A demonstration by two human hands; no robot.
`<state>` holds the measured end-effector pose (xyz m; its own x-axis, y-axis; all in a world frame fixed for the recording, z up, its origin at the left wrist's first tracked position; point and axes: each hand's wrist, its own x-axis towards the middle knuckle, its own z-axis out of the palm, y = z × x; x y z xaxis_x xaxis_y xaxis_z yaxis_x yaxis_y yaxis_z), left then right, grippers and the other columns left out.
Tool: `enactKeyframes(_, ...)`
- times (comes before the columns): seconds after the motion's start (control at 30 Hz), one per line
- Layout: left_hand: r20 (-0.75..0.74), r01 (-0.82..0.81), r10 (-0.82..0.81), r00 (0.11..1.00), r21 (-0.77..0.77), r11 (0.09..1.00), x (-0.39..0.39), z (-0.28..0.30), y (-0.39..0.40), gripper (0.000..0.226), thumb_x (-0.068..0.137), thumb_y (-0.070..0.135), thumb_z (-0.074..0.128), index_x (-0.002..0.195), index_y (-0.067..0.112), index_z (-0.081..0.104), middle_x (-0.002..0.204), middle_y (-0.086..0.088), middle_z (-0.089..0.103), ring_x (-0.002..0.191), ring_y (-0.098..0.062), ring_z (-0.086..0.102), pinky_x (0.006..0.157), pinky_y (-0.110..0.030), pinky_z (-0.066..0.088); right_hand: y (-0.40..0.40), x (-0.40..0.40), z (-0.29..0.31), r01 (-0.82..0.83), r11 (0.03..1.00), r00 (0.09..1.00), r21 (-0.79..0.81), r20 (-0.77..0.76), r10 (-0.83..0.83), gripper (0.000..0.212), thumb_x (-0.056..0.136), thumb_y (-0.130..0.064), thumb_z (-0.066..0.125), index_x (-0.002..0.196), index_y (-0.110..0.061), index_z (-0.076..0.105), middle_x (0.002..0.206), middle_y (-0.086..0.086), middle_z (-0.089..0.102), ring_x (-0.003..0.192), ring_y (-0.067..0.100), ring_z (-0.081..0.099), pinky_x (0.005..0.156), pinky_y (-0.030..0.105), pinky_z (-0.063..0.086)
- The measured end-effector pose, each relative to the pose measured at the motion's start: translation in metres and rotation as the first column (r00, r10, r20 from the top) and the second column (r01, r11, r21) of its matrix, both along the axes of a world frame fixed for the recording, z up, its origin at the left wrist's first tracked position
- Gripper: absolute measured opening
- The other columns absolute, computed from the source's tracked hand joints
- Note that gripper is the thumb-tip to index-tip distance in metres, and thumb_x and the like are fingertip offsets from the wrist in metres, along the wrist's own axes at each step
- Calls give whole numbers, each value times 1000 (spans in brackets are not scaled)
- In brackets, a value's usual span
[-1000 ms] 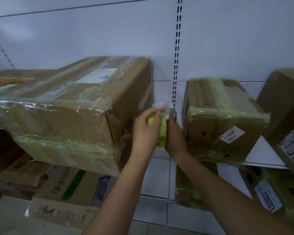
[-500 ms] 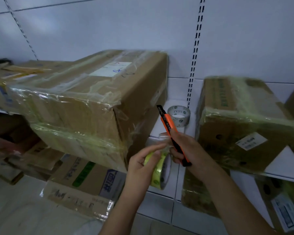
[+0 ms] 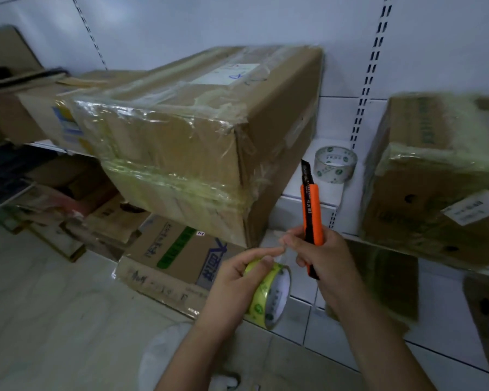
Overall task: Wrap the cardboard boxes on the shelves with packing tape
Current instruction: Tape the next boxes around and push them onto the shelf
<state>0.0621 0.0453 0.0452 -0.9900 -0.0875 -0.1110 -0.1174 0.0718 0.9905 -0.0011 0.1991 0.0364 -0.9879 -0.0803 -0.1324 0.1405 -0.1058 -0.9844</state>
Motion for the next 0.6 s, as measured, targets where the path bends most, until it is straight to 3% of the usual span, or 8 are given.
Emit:
enactKeyframes(0.1,11,79,-79,997,-56,995,21,8,-26,22,98,19,58,104,27,78,103,8,76,101,-12,70,91,-29,53,-26,30,-3,116,993,993,-9,-16,-117,11,79,-9,80,80,-14,70,62,3,63,52,16,51,55,36,42)
enactKeyframes(0.17,-8,111,-111,994,-75,991,41,12,-55,21,98,20,59,104,28,78,104,8,76,101,-12,70,92,-30,54,-50,52,-1,107,992,994,-63,-28,-109,7,83,-11,76,83,-11,70,59,4,61,48,15,47,52,34,41)
enactKeyframes(0.27,-45,103,-103,994,-4,995,83,15,-113,25,97,15,59,101,28,79,106,6,75,103,-12,69,88,-28,54,-98,92,4,-22,984,997,-175,-78,8,28,88,-30,66,98,-4,71,50,2,41,43,11,33,45,24,37)
enactKeyframes(0.33,-52,69,-62,997,133,989,113,15,-156,25,93,15,59,97,27,80,108,0,75,100,-16,70,81,-25,54,-138,121,7,-76,987,992,-143,-113,60,30,87,-37,67,105,-14,75,52,3,30,43,12,31,43,23,35)
enactKeyframes(0.47,-34,15,-4,999,327,945,167,17,-241,18,85,14,66,97,18,80,108,-14,74,93,-23,71,74,-25,56,-223,167,11,-277,951,959,-139,-108,264,28,86,-42,69,107,-25,76,55,4,28,46,12,27,43,23,30)
enactKeyframes(0.6,-19,-56,69,997,394,918,209,23,-312,19,87,6,63,89,14,80,93,-12,74,80,-17,71,68,-22,56,-298,187,28,-589,806,808,-67,-72,585,41,74,-52,80,101,-22,75,51,-2,36,43,11,30,43,25,28)
